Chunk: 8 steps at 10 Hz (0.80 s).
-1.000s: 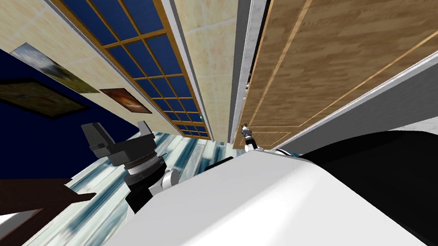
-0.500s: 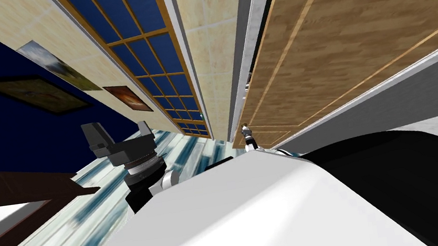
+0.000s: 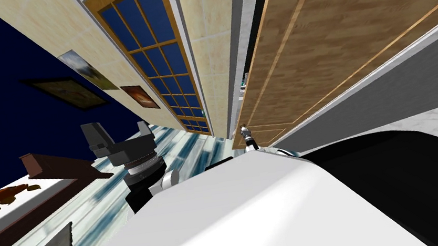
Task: Pull the door open
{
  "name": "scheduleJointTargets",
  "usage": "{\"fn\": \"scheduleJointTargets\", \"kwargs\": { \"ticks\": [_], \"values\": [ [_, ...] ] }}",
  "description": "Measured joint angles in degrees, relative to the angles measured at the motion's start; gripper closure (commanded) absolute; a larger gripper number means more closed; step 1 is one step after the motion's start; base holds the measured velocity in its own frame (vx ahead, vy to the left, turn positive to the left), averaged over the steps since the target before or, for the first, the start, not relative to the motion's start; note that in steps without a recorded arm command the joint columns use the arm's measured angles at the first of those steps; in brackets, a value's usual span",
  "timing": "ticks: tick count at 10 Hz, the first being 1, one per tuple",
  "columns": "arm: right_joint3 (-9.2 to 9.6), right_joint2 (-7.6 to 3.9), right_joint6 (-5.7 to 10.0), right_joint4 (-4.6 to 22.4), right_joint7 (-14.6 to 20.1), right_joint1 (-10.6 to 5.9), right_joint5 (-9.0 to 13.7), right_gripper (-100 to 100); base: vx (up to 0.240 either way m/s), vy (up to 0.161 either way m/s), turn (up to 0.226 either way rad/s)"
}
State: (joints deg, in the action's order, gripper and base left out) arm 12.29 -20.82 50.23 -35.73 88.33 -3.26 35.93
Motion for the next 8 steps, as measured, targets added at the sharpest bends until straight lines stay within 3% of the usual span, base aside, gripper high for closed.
{"fn": "scheduleJointTargets", "kwargs": {
  "ticks": [3,8],
  "values": [
    [1.76,-0.50,0.28,-0.14,1.72,0.32,-0.81,100,-0.165,-0.023,0.065],
    [5.40,-3.37,1.68,-2.23,5.21,2.23,-2.55,100,-0.255,-0.037,0.099]
  ]
}}
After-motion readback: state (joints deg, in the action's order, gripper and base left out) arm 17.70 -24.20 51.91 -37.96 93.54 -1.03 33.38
